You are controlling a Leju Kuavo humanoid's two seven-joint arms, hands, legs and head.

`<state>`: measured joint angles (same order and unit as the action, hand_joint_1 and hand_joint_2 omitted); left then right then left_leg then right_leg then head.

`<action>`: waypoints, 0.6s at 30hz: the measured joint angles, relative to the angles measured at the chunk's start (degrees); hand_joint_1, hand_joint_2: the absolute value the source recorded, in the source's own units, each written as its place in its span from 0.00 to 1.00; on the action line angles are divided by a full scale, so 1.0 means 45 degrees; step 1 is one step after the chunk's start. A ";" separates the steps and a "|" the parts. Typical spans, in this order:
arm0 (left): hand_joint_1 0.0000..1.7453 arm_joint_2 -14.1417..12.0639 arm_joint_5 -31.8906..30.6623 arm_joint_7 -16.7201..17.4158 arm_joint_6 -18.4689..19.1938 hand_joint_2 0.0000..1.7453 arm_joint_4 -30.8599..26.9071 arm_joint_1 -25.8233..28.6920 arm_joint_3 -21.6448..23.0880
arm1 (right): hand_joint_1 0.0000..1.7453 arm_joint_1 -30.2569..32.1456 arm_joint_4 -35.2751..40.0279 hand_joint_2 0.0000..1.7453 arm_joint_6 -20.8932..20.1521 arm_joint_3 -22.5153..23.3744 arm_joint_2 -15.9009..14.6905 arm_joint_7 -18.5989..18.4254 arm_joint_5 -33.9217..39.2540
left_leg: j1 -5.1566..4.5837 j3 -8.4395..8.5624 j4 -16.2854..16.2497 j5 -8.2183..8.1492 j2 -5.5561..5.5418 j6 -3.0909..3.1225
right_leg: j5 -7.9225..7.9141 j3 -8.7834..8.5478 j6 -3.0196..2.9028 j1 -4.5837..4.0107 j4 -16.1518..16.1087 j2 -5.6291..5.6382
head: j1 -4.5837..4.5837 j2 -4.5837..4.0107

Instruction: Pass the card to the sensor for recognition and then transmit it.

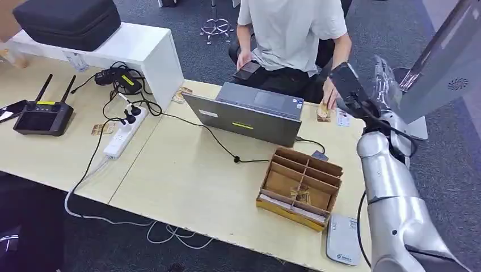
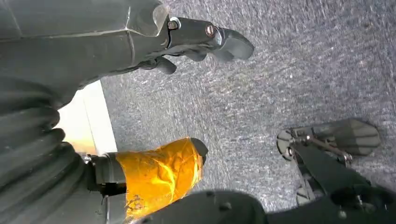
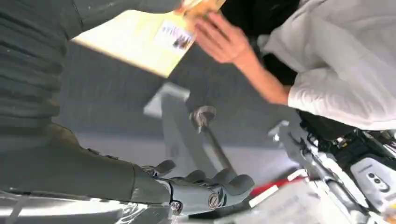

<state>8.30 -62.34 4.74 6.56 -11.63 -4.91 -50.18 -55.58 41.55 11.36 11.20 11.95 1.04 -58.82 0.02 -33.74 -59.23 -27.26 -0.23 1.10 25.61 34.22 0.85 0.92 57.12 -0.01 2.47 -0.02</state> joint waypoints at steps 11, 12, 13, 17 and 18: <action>0.00 -0.0606 0.0211 0.0035 -0.0044 1.00 0.0000 0.0089 -0.0523 | 0.00 0.2079 -0.1769 1.00 -0.2250 0.7695 -0.4551 0.3341 0.9240 | 0.0007 0.0015 -0.0007 -0.0039 -0.0214 0.0074 | 0.0042 -0.0152 0.0063 -0.0009 -0.0122 -0.0202 | 0.0005 0.0004; 0.00 -0.0636 0.0306 0.0005 -0.0044 1.00 0.0000 0.0099 -0.0627 | 0.00 0.2686 -0.2031 1.00 -0.2400 0.8370 -0.5053 0.3446 0.9776 | 0.0009 0.0018 -0.0006 -0.0051 -0.0233 0.0092 | 0.0054 -0.0173 0.0081 -0.0012 -0.0131 -0.0222 | -0.0005 0.0000; 0.00 -0.0670 0.0422 0.0005 -0.0044 1.00 0.0000 0.0114 -0.0767 | 0.00 0.3404 -0.2364 1.00 -0.2645 0.9136 -0.5553 0.3576 1.0363 | 0.0009 0.0027 -0.0008 -0.0068 -0.0252 0.0108 | 0.0074 -0.0179 0.0110 -0.0014 -0.0140 -0.0240 | 0.0000 0.0000; 0.00 -0.0767 0.0733 -0.0034 -0.0053 1.00 0.0000 0.0172 -0.1228 | 0.00 0.6540 -0.3495 1.00 -0.3622 1.1647 -0.6697 0.3926 1.2162 | 0.0012 0.0028 -0.0003 -0.0138 -0.0290 0.0119 | 0.0141 -0.0206 0.0122 -0.0019 -0.0140 -0.0280 | -0.0014 0.0004; 0.00 -0.0772 0.0830 -0.0058 -0.0102 1.00 0.0000 0.0173 -0.1379 | 0.00 0.7390 -0.3806 1.00 -0.3667 1.2226 -0.6849 0.3965 1.2352 | 0.0017 0.0034 -0.0001 -0.0163 -0.0285 0.0100 | 0.0161 -0.0209 0.0111 -0.0023 -0.0137 -0.0277 | -0.0014 0.0000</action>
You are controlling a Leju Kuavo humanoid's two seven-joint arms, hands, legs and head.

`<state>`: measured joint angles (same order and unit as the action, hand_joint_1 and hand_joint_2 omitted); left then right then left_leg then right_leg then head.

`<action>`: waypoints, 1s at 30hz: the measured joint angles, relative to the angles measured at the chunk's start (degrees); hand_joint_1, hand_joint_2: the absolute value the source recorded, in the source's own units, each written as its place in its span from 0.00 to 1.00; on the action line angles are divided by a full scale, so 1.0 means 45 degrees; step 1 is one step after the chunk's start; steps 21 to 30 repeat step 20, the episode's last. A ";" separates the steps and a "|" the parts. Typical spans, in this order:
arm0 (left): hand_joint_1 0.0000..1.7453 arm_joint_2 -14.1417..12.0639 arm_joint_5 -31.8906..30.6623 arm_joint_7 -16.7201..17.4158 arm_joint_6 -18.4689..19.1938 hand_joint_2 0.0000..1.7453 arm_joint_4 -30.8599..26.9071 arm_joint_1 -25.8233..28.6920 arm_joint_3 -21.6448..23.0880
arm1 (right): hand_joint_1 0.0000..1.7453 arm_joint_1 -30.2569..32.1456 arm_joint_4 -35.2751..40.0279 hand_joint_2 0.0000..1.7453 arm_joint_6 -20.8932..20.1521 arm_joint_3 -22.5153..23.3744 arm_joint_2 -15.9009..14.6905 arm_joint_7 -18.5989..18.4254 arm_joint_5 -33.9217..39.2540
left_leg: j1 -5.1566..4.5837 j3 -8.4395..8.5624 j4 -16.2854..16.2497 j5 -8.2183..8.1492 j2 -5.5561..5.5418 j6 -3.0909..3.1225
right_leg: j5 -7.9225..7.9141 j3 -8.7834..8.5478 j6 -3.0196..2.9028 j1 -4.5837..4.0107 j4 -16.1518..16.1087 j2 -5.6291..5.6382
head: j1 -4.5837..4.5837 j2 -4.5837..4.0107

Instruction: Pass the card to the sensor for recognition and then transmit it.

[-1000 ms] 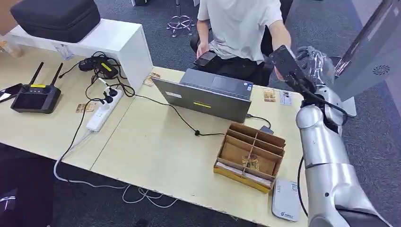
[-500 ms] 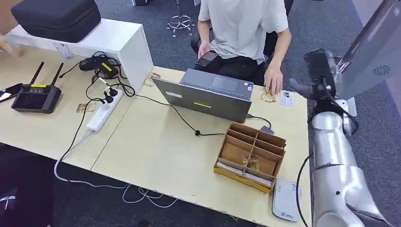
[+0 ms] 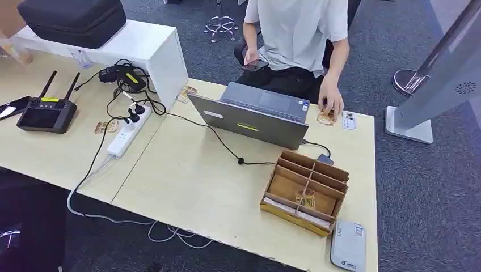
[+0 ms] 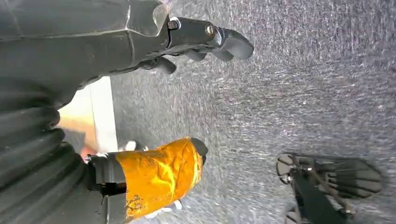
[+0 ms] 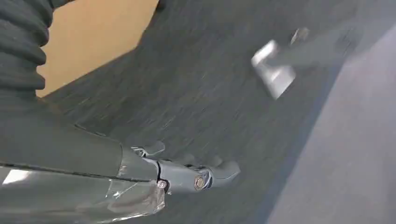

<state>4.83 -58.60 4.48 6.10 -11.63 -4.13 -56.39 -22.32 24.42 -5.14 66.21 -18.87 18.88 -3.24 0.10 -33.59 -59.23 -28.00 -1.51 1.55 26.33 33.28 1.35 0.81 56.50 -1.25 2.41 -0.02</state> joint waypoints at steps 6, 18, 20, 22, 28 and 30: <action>0.00 0.0068 0.0200 -0.0112 -0.0117 1.00 0.0000 -0.0023 -0.0428 | 0.00 0.2656 -0.1207 1.00 0.1080 0.1645 0.0253 -0.0293 -0.0058 | 0.0005 0.0046 0.0014 -0.0050 0.0156 -0.0041 | 0.0036 0.0008 -0.0039 -0.0004 0.0026 0.0143 | -0.0010 0.0000; 0.00 0.0563 0.0375 0.0048 -0.0301 1.00 0.0000 -0.0068 -0.0976 | 0.00 0.3744 -0.2634 1.00 0.4149 0.0630 0.2943 -0.5136 -0.3427 | 0.0013 0.0117 0.0014 -0.0038 0.0216 -0.0067 | 0.0035 -0.0003 -0.0060 -0.0008 0.0078 0.0207 | -0.0010 0.0005; 0.00 0.0593 0.0170 0.0112 -0.0311 1.00 0.0000 -0.0069 -0.0977 | 0.00 0.3785 -0.2727 1.00 0.3861 0.0240 0.3367 -0.6030 -0.3949 | 0.0018 0.0118 0.0014 -0.0038 0.0218 -0.0067 | 0.0036 -0.0006 -0.0061 -0.0012 0.0078 0.0209 | -0.0010 0.0005; 0.00 0.0593 0.0170 0.0112 -0.0311 1.00 0.0000 -0.0069 -0.0977 | 0.00 0.3785 -0.2727 1.00 0.3861 0.0240 0.3367 -0.6030 -0.3949 | 0.0018 0.0118 0.0014 -0.0038 0.0218 -0.0067 | 0.0036 -0.0006 -0.0061 -0.0012 0.0078 0.0209 | -0.0010 0.0005; 0.00 0.0593 0.0170 0.0112 -0.0311 1.00 0.0000 -0.0069 -0.0977 | 0.00 0.3785 -0.2727 1.00 0.3861 0.0240 0.3367 -0.6030 -0.3949 | 0.0018 0.0118 0.0014 -0.0038 0.0218 -0.0067 | 0.0036 -0.0006 -0.0061 -0.0012 0.0078 0.0209 | -0.0010 0.0005; 0.00 0.0593 0.0170 0.0112 -0.0311 1.00 0.0000 -0.0069 -0.0977 | 0.00 0.3785 -0.2727 1.00 0.3861 0.0240 0.3367 -0.6030 -0.3949 | 0.0018 0.0118 0.0014 -0.0038 0.0218 -0.0067 | 0.0036 -0.0006 -0.0061 -0.0012 0.0078 0.0209 | -0.0010 0.0005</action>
